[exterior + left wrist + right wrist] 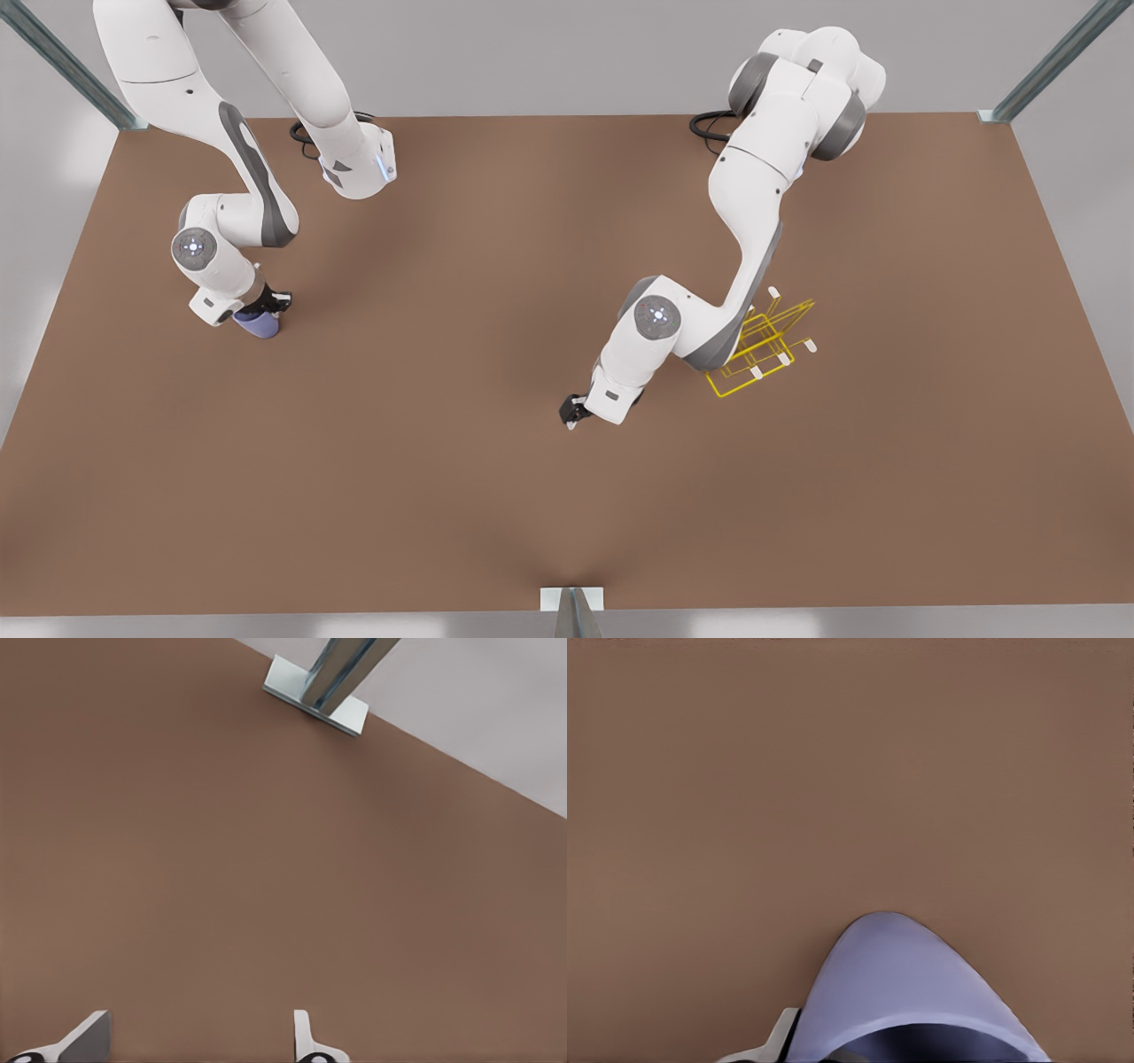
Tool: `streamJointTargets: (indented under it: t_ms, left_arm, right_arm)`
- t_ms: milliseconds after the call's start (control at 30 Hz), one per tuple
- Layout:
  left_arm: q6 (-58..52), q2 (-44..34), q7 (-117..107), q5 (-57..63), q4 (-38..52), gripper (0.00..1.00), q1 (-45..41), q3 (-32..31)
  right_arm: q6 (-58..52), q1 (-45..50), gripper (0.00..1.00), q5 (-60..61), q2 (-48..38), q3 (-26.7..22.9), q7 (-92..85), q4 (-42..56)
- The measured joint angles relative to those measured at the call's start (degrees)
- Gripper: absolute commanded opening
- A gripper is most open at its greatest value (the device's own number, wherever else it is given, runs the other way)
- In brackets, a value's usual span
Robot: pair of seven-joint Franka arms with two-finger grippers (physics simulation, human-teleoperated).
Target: Place the cup on the cup holder
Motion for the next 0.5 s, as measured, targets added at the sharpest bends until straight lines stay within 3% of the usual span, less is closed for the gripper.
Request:
streamJointTargets:
  t_ms: [500]
  left_arm:
    - [-0.2, 0.0, 0.1, 6.4, -0.1, 1.00, -3.4, 0.3]
  right_arm:
    - [-4.3, -0.1, 0.21, -0.3, -3.4, 0.6, -1.1, 1.3]
